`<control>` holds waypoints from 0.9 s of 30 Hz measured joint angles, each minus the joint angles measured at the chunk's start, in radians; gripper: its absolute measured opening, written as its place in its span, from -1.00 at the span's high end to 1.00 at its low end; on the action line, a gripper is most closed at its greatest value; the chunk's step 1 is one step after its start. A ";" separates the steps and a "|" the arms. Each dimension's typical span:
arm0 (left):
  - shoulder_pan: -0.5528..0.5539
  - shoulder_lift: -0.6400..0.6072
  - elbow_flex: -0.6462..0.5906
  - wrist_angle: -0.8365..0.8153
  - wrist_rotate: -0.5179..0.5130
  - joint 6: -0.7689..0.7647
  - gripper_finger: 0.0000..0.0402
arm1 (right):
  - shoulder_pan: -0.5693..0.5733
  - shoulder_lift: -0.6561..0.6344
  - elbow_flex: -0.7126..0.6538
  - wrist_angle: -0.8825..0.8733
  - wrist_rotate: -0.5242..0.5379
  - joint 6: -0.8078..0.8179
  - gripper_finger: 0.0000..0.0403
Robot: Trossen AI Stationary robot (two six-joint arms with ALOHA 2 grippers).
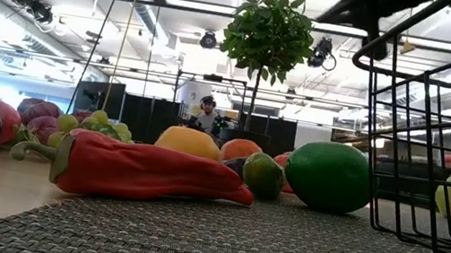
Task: Build produce basket
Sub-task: Put the green apple into the black wire basket
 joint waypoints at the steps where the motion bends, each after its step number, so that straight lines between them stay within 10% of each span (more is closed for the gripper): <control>1: 0.000 0.000 0.001 -0.021 0.001 0.010 -0.59 | 0.001 0.005 -0.001 0.004 -0.008 -0.001 0.92; 16: 0.003 0.004 0.000 -0.097 -0.089 -0.039 -0.77 | 0.001 0.042 -0.001 -0.007 -0.167 -0.072 0.86; 22: 0.003 0.004 0.000 -0.097 -0.127 -0.080 -0.77 | -0.022 0.058 -0.001 -0.318 -0.199 -0.243 0.42; 27: 0.003 0.004 0.000 -0.096 -0.181 -0.086 -0.77 | -0.080 0.095 -0.001 -0.629 -0.018 -0.293 -0.12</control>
